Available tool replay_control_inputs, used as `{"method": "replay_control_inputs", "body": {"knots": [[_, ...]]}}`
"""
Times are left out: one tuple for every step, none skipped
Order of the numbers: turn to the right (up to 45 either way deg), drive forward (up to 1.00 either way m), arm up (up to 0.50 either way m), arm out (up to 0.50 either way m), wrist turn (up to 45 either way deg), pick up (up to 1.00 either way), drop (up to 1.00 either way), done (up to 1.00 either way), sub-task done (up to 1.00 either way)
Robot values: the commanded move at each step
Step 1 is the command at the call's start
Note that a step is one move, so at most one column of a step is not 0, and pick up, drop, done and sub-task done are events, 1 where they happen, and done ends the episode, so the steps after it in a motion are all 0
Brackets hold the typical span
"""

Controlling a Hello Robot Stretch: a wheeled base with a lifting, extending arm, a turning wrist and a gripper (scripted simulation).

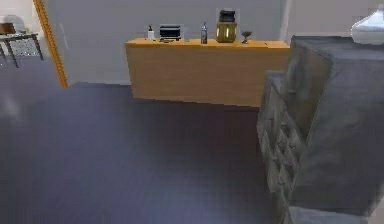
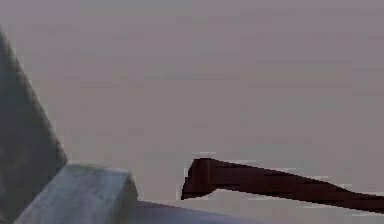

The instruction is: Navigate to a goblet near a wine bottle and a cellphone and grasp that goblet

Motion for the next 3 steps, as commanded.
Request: {"method": "replay_control_inputs", "body": {"knots": [[0.0, 0.2, 0.0, 0.0, 0.0, 0.0, 0.0, 0.0, 0.0], [9.0, 0.0, 0.0, 0.0, 0.0, 0.0, 0.0, 0.0, 0.0], [3.0, 0.0, 0.0, 0.0, 0.0, 0.0, 0.0, 0.0, 0.0]]}}
